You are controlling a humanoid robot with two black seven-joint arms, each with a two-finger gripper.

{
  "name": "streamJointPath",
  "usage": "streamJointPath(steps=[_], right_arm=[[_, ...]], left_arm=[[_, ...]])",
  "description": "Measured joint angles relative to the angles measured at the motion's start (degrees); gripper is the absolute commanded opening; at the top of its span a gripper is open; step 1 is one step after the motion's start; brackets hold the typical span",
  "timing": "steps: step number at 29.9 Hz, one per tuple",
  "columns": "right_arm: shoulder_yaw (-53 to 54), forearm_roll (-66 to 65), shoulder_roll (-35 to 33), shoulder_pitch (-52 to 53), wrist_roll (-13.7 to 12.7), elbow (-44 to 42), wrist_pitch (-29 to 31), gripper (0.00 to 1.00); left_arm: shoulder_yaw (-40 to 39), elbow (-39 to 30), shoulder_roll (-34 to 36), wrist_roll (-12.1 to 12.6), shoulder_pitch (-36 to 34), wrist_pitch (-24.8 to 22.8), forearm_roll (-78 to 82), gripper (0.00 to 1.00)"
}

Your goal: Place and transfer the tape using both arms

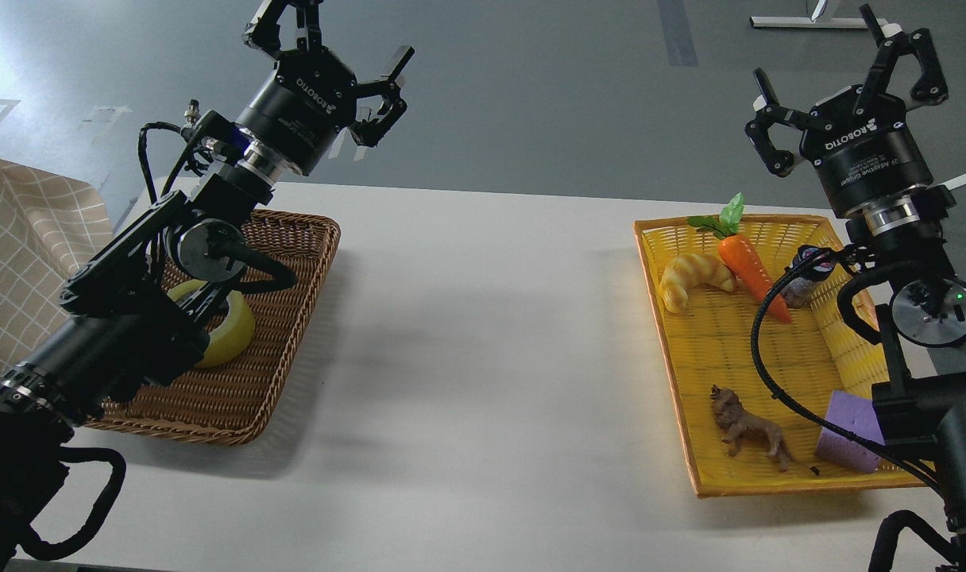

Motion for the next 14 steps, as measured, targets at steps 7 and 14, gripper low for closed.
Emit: streamJointPath(steps=[7,14], right_arm=[[-5.85,-0.1,-2.0,0.61,-0.4,0.24,0.0,1.0],[-6.62,-0.04,-4.89,0.48,-0.42,0.36,0.0,1.0]], left_arm=[[0.31,0.86,0.26,0.1,-0.59,0.0,0.19,0.98],[0.52,1.5,0.24,0.1,-0.64,0.0,0.27,0.98]])
